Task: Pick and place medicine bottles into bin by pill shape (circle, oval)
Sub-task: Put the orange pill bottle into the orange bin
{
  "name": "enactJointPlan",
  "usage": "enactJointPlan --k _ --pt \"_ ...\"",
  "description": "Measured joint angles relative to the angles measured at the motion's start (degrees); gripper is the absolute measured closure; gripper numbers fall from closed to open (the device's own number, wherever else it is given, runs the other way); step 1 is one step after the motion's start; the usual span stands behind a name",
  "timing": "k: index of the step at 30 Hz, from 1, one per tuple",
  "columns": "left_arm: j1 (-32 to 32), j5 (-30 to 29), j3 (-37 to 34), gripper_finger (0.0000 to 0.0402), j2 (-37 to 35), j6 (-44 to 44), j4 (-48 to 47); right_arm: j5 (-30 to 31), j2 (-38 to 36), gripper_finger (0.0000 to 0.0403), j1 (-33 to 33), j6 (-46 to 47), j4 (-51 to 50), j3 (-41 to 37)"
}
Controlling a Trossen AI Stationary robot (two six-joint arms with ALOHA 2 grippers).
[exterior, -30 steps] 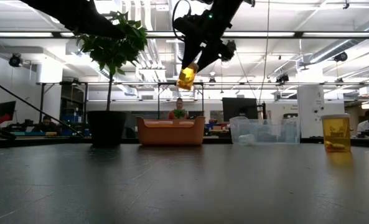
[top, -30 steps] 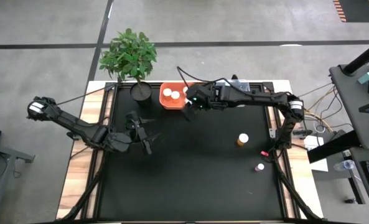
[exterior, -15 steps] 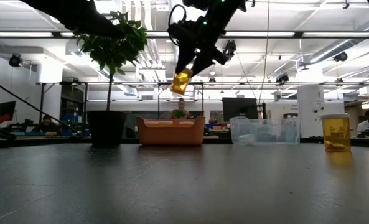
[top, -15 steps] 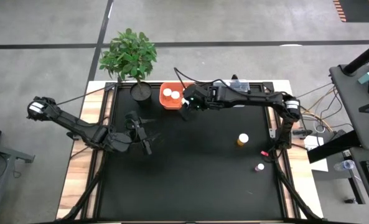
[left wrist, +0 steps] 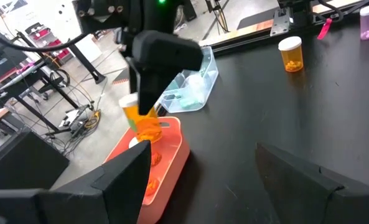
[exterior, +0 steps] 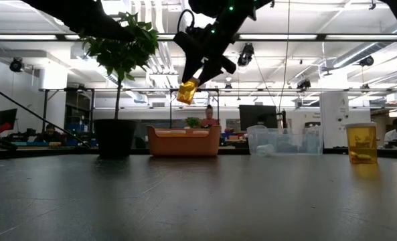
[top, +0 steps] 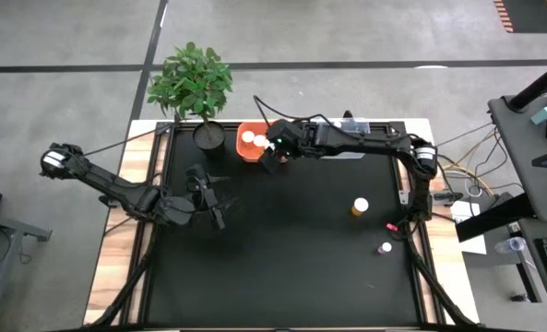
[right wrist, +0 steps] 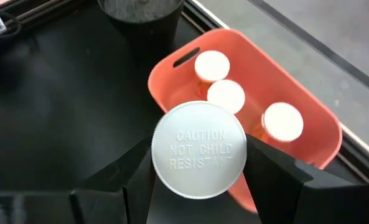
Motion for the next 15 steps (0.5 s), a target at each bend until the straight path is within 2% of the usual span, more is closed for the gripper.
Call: enactJointPlan --k 6,15 --pt "0.0 0.0 0.0 0.0132 0.0 0.0 0.0 0.0 3.9 0.0199 -1.3 -3.9 -2.1 5.8" --pt "0.0 0.0 0.0 0.0132 0.0 0.0 0.0 0.0 10.4 0.0199 -3.8 -9.2 -18.0 19.7"
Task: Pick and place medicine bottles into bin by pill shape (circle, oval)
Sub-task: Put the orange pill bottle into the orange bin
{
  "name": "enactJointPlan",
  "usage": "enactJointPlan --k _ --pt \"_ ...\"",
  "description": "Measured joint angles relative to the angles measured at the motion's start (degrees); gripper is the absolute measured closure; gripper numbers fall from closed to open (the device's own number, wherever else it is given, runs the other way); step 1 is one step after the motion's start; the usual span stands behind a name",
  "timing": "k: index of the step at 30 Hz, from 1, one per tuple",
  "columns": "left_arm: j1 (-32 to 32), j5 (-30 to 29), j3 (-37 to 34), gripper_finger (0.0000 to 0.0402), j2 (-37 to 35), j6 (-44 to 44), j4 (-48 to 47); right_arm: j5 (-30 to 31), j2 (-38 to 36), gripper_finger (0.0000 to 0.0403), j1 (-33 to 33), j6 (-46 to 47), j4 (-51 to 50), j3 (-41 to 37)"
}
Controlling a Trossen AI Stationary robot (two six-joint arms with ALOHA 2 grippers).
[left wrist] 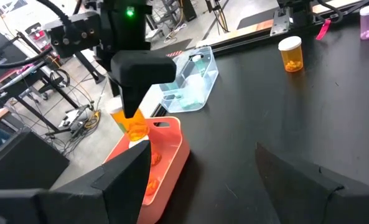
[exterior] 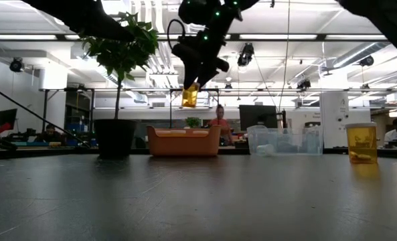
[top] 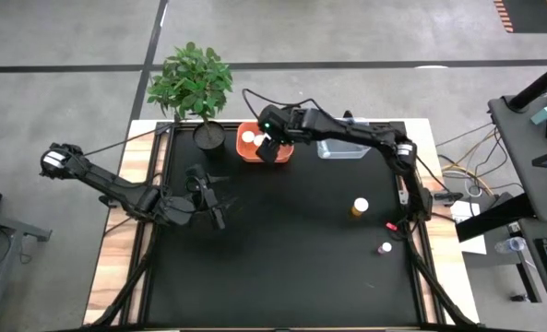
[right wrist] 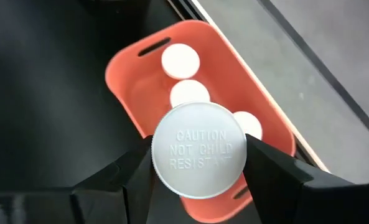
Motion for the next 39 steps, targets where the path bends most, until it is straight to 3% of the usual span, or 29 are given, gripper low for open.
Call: enactJointPlan --k 8,23,33,39 --pt "0.0 0.0 0.0 0.0132 0.0 -0.1 0.0 -2.5 4.1 0.0199 -1.9 -3.2 -4.7 5.9" --pt "0.0 0.0 -0.1 0.0132 0.0 -0.2 0.0 -2.5 11.3 0.0198 -3.5 -2.7 -4.7 4.8" --pt "0.0 0.0 -0.1 0.0132 0.0 -0.2 0.0 -2.3 11.6 0.019 -3.5 -2.1 -4.5 4.8" --pt "0.0 0.0 -0.1 0.0132 0.0 -0.2 0.0 -2.2 11.6 0.0165 -3.7 -1.6 -4.3 4.8"
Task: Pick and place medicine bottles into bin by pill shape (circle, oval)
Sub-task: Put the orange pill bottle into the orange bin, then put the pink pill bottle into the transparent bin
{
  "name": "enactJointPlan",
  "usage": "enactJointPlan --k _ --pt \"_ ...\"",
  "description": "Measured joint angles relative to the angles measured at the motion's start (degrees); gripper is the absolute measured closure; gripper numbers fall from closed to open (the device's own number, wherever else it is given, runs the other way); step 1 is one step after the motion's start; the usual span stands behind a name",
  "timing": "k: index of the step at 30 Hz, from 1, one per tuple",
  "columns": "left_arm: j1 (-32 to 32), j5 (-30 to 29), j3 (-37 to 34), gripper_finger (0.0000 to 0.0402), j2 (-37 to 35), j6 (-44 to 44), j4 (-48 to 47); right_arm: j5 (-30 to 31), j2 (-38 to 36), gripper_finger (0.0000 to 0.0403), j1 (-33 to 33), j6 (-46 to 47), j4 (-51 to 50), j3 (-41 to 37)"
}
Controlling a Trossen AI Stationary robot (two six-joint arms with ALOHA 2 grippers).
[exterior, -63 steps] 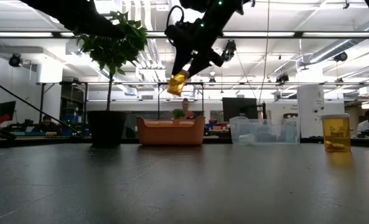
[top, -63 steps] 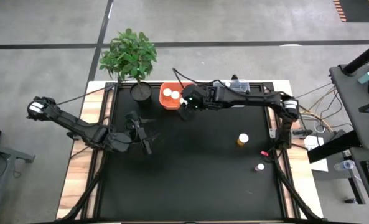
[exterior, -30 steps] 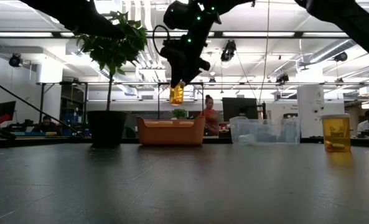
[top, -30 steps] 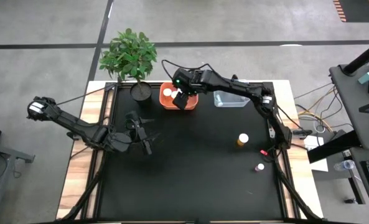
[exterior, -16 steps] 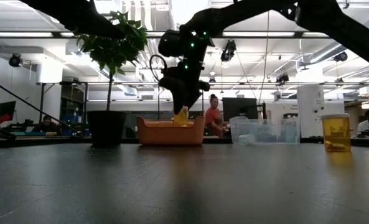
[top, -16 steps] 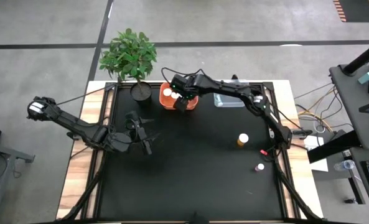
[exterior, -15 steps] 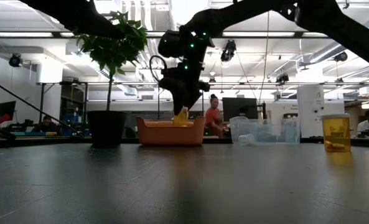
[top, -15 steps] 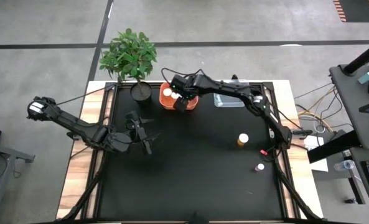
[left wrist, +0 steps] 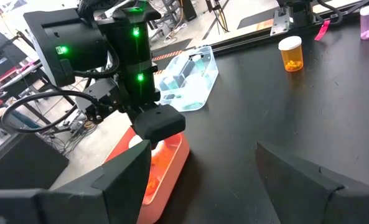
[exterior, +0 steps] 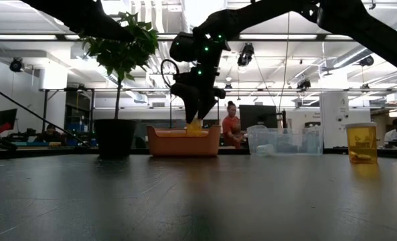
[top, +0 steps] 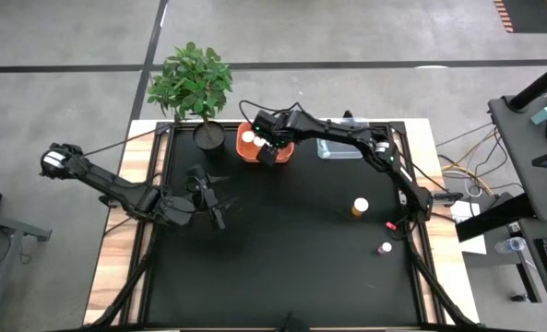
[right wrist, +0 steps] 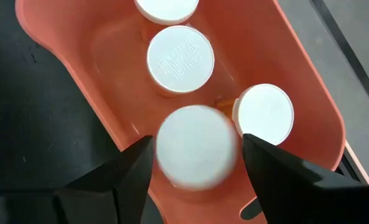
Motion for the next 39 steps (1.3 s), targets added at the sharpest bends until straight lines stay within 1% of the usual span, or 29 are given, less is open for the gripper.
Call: enactJointPlan --k 10,21,27,33,36,39 --pt "0.0 0.0 -0.1 0.0132 0.2 0.0 0.0 -0.1 -0.3 0.0161 -0.1 0.5 -0.5 0.4" --pt "0.0 0.0 -0.1 0.0132 0.5 1.5 0.0 -0.1 -6.4 0.0161 3.7 2.0 -3.9 0.4" --pt "0.0 0.0 -0.2 0.0132 0.8 1.6 -0.1 -0.1 -9.4 0.0161 7.8 3.6 -8.4 -0.5" --pt "0.0 0.0 -0.2 0.0132 0.7 1.6 0.1 -0.1 -10.1 0.0161 14.1 5.5 -10.9 -2.9" --pt "0.0 0.0 -0.2 0.0132 0.7 1.6 0.1 -0.2 -10.4 0.0161 17.2 7.9 -11.4 -5.0" --pt "0.0 0.0 -0.2 0.0132 0.7 1.6 0.1 -0.2 -10.4 0.0161 20.0 10.8 -13.4 -5.4"
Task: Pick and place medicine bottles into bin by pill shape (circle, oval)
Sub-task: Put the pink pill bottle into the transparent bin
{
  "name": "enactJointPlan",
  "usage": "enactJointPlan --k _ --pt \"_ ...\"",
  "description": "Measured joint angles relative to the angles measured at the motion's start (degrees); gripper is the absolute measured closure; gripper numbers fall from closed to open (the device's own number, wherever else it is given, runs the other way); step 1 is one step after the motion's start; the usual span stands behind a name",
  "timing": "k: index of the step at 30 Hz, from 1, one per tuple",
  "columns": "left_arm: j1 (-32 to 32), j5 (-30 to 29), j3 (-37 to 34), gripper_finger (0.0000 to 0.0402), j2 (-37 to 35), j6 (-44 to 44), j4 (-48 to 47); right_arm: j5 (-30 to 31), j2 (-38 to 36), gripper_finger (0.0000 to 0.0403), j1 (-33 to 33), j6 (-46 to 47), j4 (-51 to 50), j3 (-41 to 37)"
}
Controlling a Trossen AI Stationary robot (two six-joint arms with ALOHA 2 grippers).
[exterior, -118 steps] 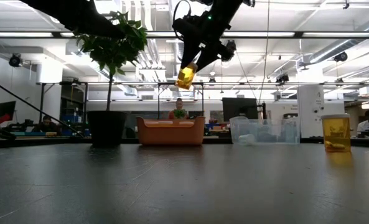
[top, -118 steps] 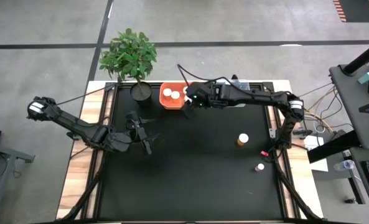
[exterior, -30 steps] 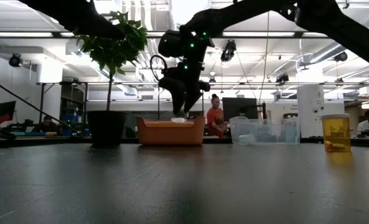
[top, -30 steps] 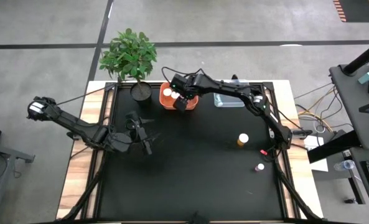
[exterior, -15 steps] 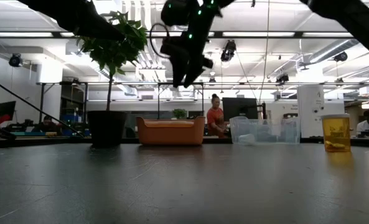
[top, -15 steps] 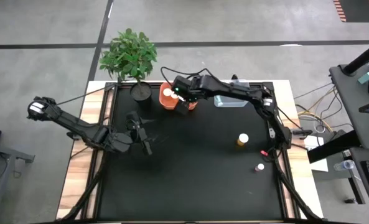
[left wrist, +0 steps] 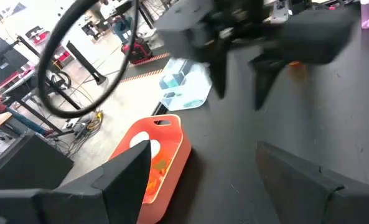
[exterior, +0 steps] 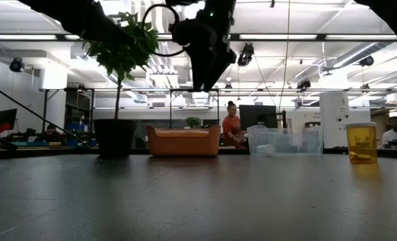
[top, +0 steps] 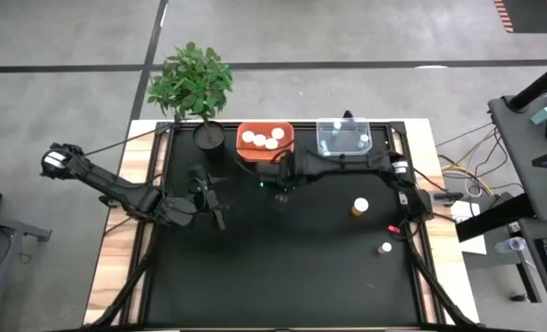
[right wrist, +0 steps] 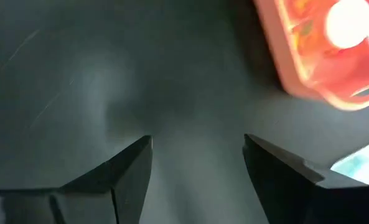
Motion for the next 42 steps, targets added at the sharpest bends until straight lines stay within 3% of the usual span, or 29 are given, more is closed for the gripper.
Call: enactJointPlan --k 6,10,14,19,29,35,42 --pt "0.0 0.0 0.0 0.0132 0.0 2.6 2.0 -1.5 -1.2 0.0161 5.8 10.0 -10.7 0.0" --pt "0.0 0.0 0.0 0.0132 0.0 5.9 7.6 -1.4 -4.6 0.0161 13.3 18.4 -19.7 -1.6" --pt "0.0 0.2 0.0 0.0132 0.0 7.1 10.9 0.7 -9.9 0.0161 21.1 28.0 -19.9 -6.3" --pt "0.0 0.2 0.1 0.0132 -0.1 7.2 12.6 0.8 -17.4 0.0161 28.6 47.4 -19.9 -13.2" --pt "0.0 0.2 0.7 0.0132 0.0 10.1 15.1 -9.1 -27.3 0.0161 41.0 82.1 -18.7 -23.3" --pt "0.0 0.2 0.7 0.0132 0.1 13.1 17.0 -9.1 -28.5 0.0174 45.8 92.1 -18.1 -28.8" --pt "0.0 0.2 0.6 0.0132 0.1 17.8 20.4 -11.4 -28.8 0.0179 46.3 93.7 -18.0 -32.9"
